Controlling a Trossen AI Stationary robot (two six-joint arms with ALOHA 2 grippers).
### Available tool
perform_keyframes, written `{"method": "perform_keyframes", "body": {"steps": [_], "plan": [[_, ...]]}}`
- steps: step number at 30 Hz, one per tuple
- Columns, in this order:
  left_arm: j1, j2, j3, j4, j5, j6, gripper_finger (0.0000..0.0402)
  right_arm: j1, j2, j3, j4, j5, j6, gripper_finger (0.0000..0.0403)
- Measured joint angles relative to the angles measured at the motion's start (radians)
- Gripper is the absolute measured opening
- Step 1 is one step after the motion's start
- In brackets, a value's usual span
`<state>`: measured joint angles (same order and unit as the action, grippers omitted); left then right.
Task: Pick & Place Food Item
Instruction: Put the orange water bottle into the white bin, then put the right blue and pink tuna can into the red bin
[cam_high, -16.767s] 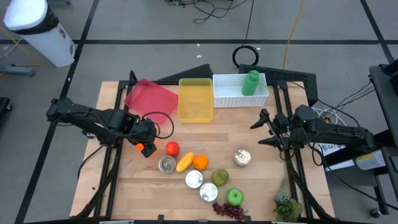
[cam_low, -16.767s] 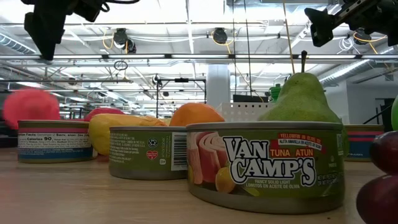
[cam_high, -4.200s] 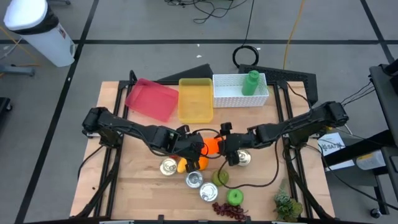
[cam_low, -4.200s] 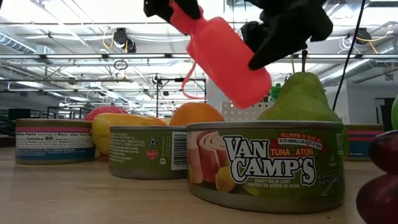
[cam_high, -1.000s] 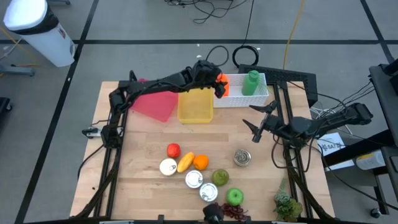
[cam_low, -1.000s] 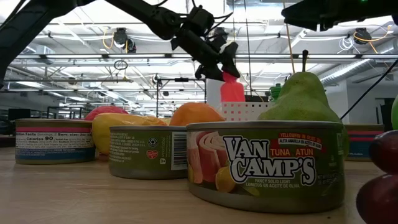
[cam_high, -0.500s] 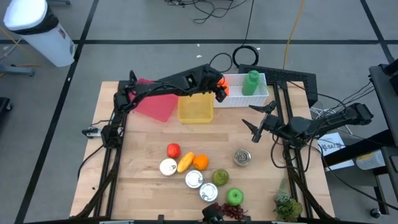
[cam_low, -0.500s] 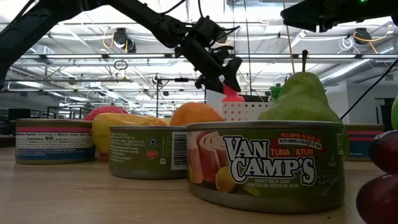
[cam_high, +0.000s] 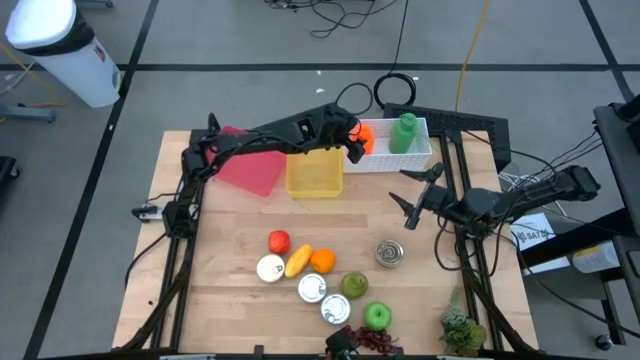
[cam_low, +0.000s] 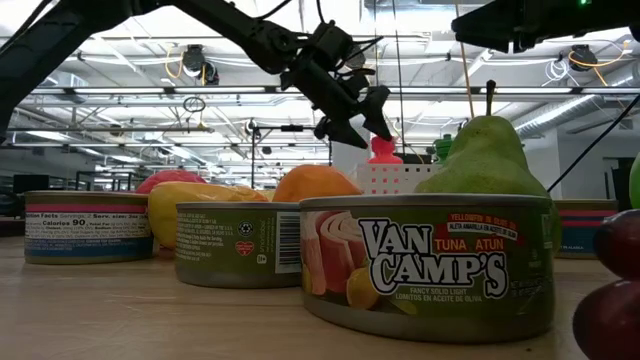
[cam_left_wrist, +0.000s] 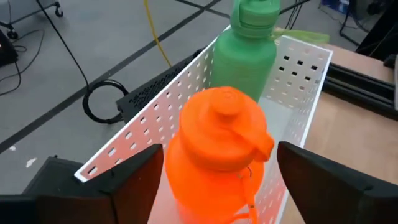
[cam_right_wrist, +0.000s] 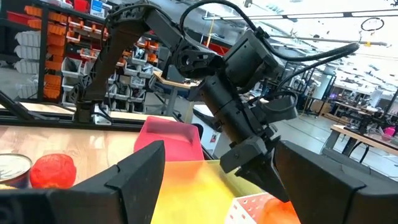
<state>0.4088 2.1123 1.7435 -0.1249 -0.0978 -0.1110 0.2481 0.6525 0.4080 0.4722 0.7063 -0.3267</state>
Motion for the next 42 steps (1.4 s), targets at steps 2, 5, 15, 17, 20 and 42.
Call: {"method": "perform_keyframes", "body": {"steps": [2, 5, 15, 17, 20, 42], "plan": [[0.0, -0.01, 0.0, -0.019, 0.0, -0.001, 0.0335, 0.0, 0.0, 0.0, -0.013, 0.0, 0.0, 0.0286], [-0.002, -0.049, -0.001, -0.072, 0.002, -0.011, 0.0342, 0.003, -0.001, 0.0, -0.06, 0.0, 0.017, 0.0286], [-0.221, -0.25, -0.043, -0.122, 0.05, 0.11, 0.0333, 0.131, 0.111, 0.151, -0.403, -0.043, 0.17, 0.0226], [-0.276, -0.308, -0.085, -0.108, 0.048, 0.164, 0.033, 0.164, 0.167, 0.196, -0.509, -0.074, 0.214, 0.0197], [-0.338, -0.412, -0.205, -0.039, 0.002, 0.189, 0.0329, 0.206, 0.254, 0.28, -0.711, -0.087, 0.321, 0.0145], [-0.528, -0.955, -0.978, 0.52, -0.143, 0.092, 0.0311, 0.157, 0.736, 0.386, -0.978, -0.584, 0.737, 0.0001]]}}
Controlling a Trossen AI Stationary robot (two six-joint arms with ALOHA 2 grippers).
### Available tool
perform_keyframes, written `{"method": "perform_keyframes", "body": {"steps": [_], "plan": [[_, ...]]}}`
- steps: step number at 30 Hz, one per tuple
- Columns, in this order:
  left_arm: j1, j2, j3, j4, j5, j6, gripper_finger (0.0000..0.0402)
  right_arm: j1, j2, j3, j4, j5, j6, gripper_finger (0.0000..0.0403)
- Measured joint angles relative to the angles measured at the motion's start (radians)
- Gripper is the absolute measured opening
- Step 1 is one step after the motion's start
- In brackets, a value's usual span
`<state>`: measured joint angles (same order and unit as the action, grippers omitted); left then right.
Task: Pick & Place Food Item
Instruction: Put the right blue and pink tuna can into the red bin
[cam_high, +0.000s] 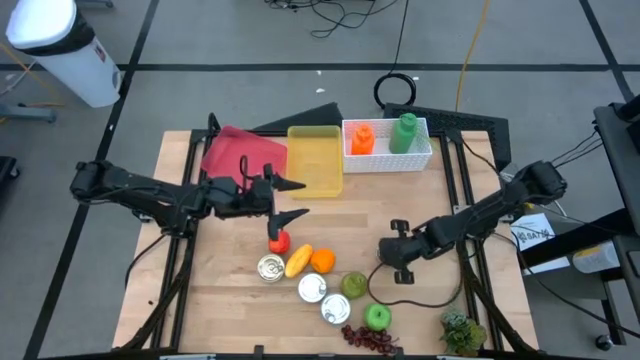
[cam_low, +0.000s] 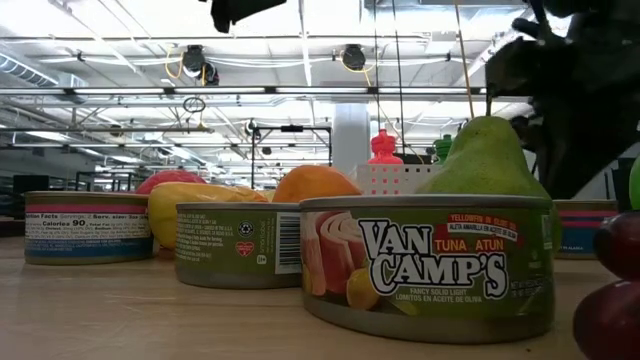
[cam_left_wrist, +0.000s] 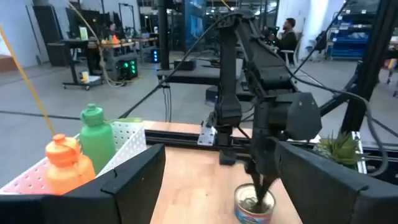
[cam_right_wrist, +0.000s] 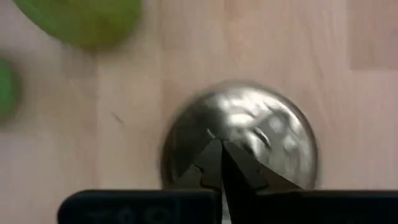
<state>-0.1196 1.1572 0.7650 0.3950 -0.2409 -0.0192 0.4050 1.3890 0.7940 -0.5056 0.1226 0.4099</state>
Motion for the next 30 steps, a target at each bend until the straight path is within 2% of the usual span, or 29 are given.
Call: {"method": "perform_keyframes", "body": {"steps": [5, 10, 15, 19, 23, 30], "plan": [[0.0, 0.01, 0.0, 0.0, -0.001, 0.013, 0.0313, -0.056, 0.065, 0.003, 0.14, -0.021, -0.081, 0.0001], [0.0, 0.008, 0.0, 0.027, -0.002, 0.02, 0.0321, -0.149, 0.13, -0.001, 0.369, -0.024, -0.239, 0.0001], [0.004, 0.008, 0.0, 0.026, -0.005, 0.041, 0.0321, -0.198, 0.142, -0.003, 0.575, 0.021, -0.381, 0.0001], [0.004, 0.008, 0.0, 0.021, -0.005, 0.041, 0.0313, -0.167, 0.054, -0.002, 0.486, 0.119, -0.386, 0.0001], [0.004, 0.009, 0.0, 0.008, -0.005, 0.039, 0.0306, -0.125, -0.035, -0.028, 0.314, 0.087, -0.276, 0.0001], [0.004, 0.01, 0.0, -0.002, -0.005, 0.036, 0.0315, -0.092, -0.072, -0.187, 0.399, 0.086, -0.179, 0.0]]}}
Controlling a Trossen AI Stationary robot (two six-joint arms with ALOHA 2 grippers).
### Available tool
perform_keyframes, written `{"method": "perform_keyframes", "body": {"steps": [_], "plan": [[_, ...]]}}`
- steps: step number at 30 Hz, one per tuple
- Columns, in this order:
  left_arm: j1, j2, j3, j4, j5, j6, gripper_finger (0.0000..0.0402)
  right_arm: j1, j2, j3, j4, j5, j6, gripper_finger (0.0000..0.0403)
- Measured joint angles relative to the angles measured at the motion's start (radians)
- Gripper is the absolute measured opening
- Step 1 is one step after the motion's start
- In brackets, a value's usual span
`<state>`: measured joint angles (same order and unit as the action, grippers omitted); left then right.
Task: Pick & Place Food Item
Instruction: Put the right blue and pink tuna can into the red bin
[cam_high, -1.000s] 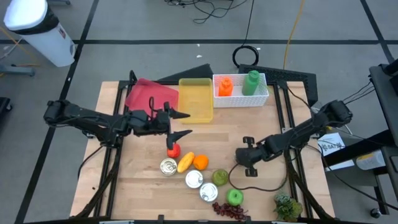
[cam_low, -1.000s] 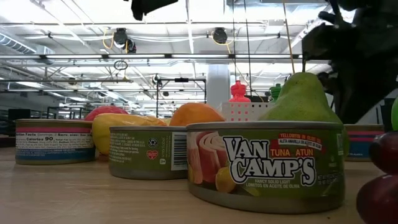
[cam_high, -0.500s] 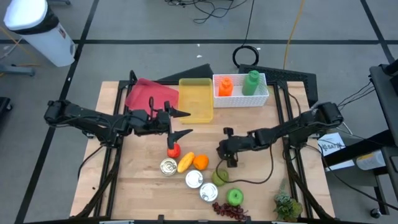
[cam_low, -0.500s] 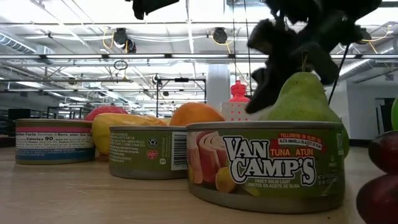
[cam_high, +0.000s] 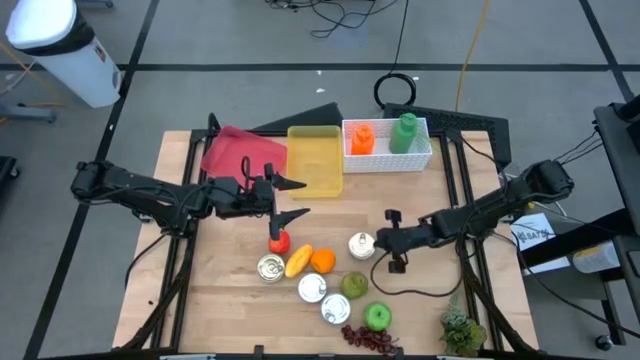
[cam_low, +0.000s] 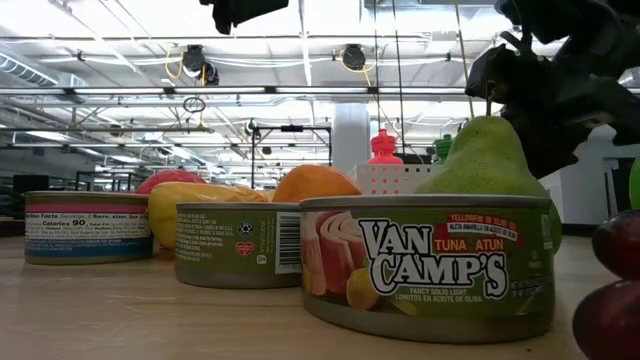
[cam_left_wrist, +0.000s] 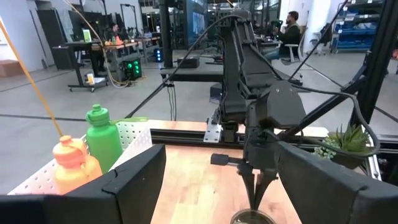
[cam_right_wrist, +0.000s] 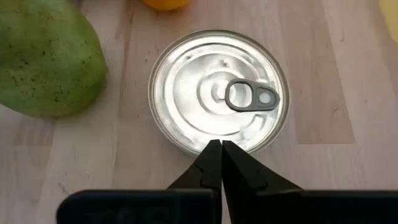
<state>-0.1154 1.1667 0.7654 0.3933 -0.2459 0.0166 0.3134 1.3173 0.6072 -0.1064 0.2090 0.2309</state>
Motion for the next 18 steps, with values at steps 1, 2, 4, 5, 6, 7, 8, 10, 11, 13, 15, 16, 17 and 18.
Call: {"method": "perform_keyframes", "body": {"steps": [1, 2, 4, 5, 6, 7, 8, 10, 11, 13, 15, 16, 17, 18], "plan": [[0.0, 0.0, 0.0, -0.001, 0.0, -0.003, 0.0317, -0.001, -0.001, -0.013, 0.019, 0.001, 0.001, 0.0], [0.0, 0.0, 0.0, 0.0, 0.0, -0.004, 0.0319, -0.004, -0.002, -0.022, 0.033, 0.001, 0.0, 0.0], [0.0, 0.0, 0.0, 0.0, 0.0, -0.009, 0.0323, -0.013, -0.002, -0.026, 0.034, -0.011, 0.0, 0.0], [0.0, 0.0, 0.0, 0.0, 0.0, -0.007, 0.0325, -0.016, -0.002, -0.026, 0.026, -0.026, 0.0, 0.0], [0.0, 0.0, 0.0, 0.0, 0.0, -0.002, 0.0326, -0.02, -0.002, -0.026, 0.02, -0.037, 0.005, 0.0], [0.002, 0.0, 0.0, 0.0, 0.0, 0.001, 0.0326, -0.024, -0.002, -0.026, 0.012, -0.041, 0.011, 0.0], [0.004, 0.0, 0.0, -0.001, 0.0, 0.001, 0.0325, -0.026, -0.002, -0.025, 0.0, -0.043, 0.017, 0.0], [0.009, 0.0, 0.0, -0.003, 0.0, 0.0, 0.032, -0.035, -0.002, -0.025, -0.028, -0.052, 0.021, 0.0], [0.012, 0.0, 0.0, -0.005, 0.0, -0.002, 0.0318, -0.041, -0.002, -0.025, -0.042, -0.056, 0.03, 0.0], [0.016, 0.0, 0.0, -0.015, 0.0, -0.008, 0.0313, -0.05, -0.003, -0.026, -0.069, -0.062, 0.048, 0.0], [0.022, 0.0, 0.0, -0.023, 0.0, -0.019, 0.0308, -0.056, 0.002, -0.033, -0.113, -0.073, 0.058, 0.0], [0.025, 0.0, 0.0, -0.026, 0.0, -0.02, 0.0306, -0.059, 0.0, -0.038, -0.148, -0.071, 0.067, 0.0], [0.027, 0.0, 0.001, -0.028, 0.0, -0.022, 0.0304, -0.062, -0.003, -0.036, -0.142, -0.07, 0.073, 0.0], [0.029, 0.0, 0.001, -0.03, 0.0, -0.026, 0.0303, -0.065, -0.003, -0.029, -0.138, -0.067, 0.076, 0.0]]}}
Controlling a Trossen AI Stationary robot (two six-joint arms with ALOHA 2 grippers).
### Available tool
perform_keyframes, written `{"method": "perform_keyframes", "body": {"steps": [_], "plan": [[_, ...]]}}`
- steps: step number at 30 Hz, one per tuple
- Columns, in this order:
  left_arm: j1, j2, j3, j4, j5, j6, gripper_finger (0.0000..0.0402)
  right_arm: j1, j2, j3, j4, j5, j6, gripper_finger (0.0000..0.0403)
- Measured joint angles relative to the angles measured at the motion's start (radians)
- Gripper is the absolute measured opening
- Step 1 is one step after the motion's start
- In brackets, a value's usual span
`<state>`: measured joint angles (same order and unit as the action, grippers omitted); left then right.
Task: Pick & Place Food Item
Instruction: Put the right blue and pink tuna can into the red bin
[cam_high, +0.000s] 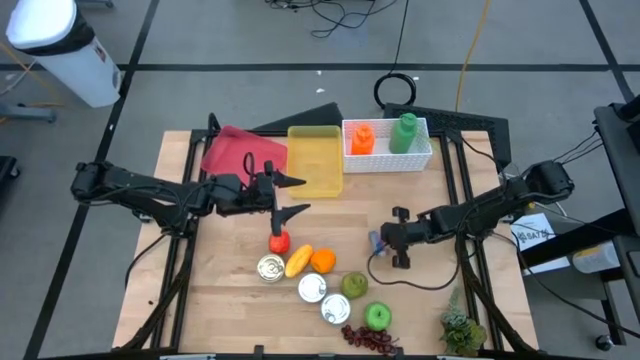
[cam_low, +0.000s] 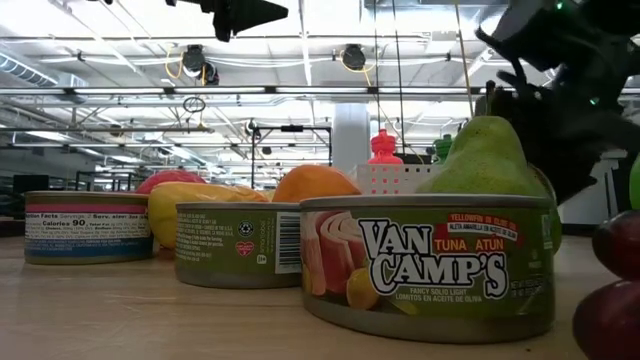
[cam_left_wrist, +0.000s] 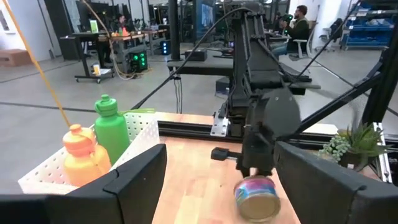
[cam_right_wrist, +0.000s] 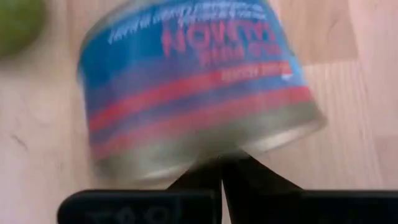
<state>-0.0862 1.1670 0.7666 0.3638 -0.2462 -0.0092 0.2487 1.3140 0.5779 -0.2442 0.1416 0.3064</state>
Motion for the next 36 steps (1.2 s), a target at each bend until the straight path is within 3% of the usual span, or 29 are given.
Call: {"method": "perform_keyframes", "body": {"steps": [6, 16, 20, 24, 27, 30, 33, 36], "plan": [[0.002, 0.0, 0.0, -0.002, 0.0, -0.011, 0.0306, -0.001, -0.033, -0.002, -0.043, 0.009, 0.001, 0.0], [0.002, 0.0, 0.0, -0.009, 0.0, -0.018, 0.0325, 0.063, -0.334, 0.0, -0.113, 0.014, 0.051, 0.0], [0.002, 0.0, 0.0, -0.01, 0.0, -0.018, 0.0323, 0.131, -0.426, -0.047, 0.109, 0.009, -0.003, 0.0], [0.002, 0.0, 0.0, -0.01, 0.0, -0.02, 0.0315, 0.187, -0.455, -0.173, 0.524, -0.105, -0.088, 0.001], [0.002, 0.0, 0.0, -0.009, 0.0, -0.02, 0.0308, 0.211, -0.451, -0.252, 0.812, -0.228, -0.128, 0.0042], [0.002, 0.0, 0.0, -0.009, 0.0, -0.021, 0.0304, 0.245, -0.434, -0.27, 0.992, -0.276, -0.157, 0.01], [0.002, 0.0, 0.0, -0.008, 0.0, -0.021, 0.0301, 0.295, -0.407, -0.236, 1.019, -0.268, -0.218, 0.0174], [0.002, 0.0, 0.0, -0.008, 0.0, -0.018, 0.0304, 0.344, -0.36, -0.188, 0.937, -0.223, -0.269, 0.0246]]}}
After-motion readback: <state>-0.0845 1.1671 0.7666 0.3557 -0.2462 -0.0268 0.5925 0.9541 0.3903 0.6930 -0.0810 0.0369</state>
